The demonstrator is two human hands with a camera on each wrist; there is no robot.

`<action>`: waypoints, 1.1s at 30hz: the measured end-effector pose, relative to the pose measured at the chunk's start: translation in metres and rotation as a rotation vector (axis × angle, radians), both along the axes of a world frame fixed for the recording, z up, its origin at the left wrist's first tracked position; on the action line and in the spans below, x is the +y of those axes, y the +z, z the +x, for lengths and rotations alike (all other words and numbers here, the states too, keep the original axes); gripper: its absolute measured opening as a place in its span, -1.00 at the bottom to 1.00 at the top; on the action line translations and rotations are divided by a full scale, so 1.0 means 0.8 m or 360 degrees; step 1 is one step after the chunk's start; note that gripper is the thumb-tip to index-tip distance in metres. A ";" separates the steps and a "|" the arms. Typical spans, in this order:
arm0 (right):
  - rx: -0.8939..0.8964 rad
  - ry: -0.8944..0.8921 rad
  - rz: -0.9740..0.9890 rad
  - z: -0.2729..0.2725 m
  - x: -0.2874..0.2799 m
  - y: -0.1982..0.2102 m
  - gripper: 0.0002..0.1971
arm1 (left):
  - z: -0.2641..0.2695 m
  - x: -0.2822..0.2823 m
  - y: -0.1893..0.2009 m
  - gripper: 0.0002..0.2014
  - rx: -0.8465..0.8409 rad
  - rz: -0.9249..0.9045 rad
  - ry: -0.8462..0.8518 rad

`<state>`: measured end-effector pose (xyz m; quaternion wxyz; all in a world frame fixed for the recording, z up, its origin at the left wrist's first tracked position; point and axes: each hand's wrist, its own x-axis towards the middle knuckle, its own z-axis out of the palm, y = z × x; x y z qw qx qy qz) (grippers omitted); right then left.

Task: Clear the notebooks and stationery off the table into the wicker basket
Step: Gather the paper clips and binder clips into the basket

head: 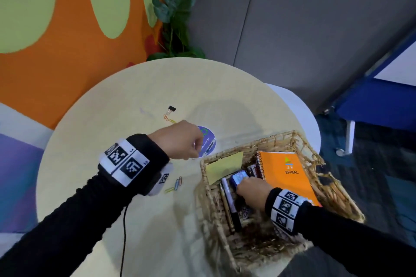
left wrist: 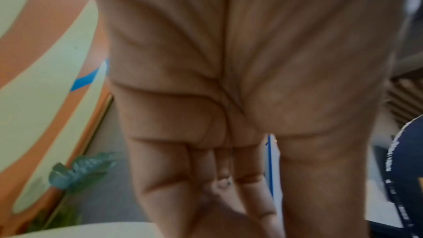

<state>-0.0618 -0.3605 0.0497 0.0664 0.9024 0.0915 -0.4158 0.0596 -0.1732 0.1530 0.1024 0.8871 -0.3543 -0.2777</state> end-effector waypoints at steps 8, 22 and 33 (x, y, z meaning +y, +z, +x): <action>-0.0536 -0.0440 0.0354 -0.019 -0.052 0.025 -0.95 | -0.096 -0.092 -0.046 -0.89 0.0041 0.0124 -0.0267; -0.0840 -0.0891 0.0519 -0.082 -0.108 0.046 -0.71 | -0.111 -0.178 -0.119 -0.58 0.0395 0.0174 -0.0111; -0.1150 -0.0746 0.0956 0.082 -0.034 0.096 -0.88 | 0.015 -0.030 -0.062 -0.79 0.0001 -0.0467 0.0626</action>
